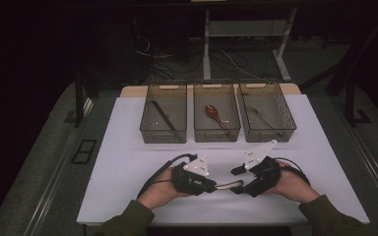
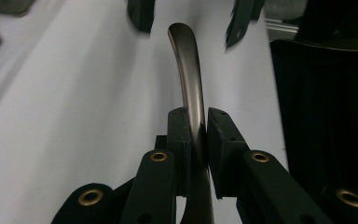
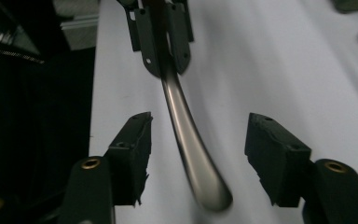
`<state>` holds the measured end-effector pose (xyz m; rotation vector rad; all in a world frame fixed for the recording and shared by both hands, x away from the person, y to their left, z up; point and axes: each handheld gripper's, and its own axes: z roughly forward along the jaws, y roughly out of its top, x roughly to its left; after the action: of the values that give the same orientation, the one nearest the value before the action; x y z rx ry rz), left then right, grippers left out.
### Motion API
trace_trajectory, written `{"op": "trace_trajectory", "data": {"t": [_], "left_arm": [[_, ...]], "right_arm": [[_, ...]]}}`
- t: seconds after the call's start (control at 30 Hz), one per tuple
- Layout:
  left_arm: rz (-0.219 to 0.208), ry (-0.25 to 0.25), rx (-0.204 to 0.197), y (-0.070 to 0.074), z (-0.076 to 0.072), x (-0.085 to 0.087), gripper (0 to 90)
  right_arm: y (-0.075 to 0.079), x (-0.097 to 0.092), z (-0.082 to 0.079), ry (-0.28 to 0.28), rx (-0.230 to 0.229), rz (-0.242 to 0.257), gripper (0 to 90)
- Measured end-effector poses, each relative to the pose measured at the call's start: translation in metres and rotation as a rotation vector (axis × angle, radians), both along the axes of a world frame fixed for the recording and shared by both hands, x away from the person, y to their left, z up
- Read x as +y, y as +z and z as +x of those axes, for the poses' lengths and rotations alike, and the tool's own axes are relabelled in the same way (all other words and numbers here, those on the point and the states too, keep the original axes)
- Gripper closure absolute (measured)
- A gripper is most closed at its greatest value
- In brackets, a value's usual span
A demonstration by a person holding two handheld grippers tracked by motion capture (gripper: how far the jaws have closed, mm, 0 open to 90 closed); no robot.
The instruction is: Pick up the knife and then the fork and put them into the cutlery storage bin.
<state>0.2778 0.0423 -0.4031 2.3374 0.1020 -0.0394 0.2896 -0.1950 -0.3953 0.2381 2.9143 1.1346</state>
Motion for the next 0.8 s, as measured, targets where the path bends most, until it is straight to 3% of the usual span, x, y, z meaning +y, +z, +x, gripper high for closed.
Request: {"op": "trace_trajectory", "data": {"t": [0.1, 0.23, 0.33, 0.43, 0.53, 0.67, 0.8], "left_arm": [[0.012, -0.036, -0.027, 0.002, -0.001, -0.005, 79.3], [0.018, -0.048, -0.035, 0.003, -0.002, -0.007, 79.3], [0.016, -0.036, -0.022, 0.002, -0.003, -0.007, 79.3], [0.019, -0.039, -0.035, 0.002, -0.002, -0.007, 79.3], [0.019, -0.039, -0.035, 0.003, -0.001, -0.007, 79.3], [0.02, -0.044, -0.037, 0.003, -0.002, -0.008, 79.3], [0.019, -0.052, -0.03, 0.002, -0.002, -0.008, 79.1]], "right_arm": [[-0.004, 0.016, -0.001, 0.047, 0.014, -0.04, 46.5], [-0.011, 0.031, -0.001, 0.11, 0.033, -0.081, 57.3], [-0.014, 0.038, -0.001, 0.132, 0.045, -0.109, 65.0], [-0.016, 0.043, 0.0, 0.148, 0.06, -0.122, 68.9], [-0.017, 0.046, 0.001, 0.174, 0.033, -0.135, 71.8], [-0.017, 0.049, -0.001, 0.159, 0.04, -0.14, 76.9], [-0.017, 0.048, -0.001, 0.188, 0.032, -0.152, 78.2]]}}
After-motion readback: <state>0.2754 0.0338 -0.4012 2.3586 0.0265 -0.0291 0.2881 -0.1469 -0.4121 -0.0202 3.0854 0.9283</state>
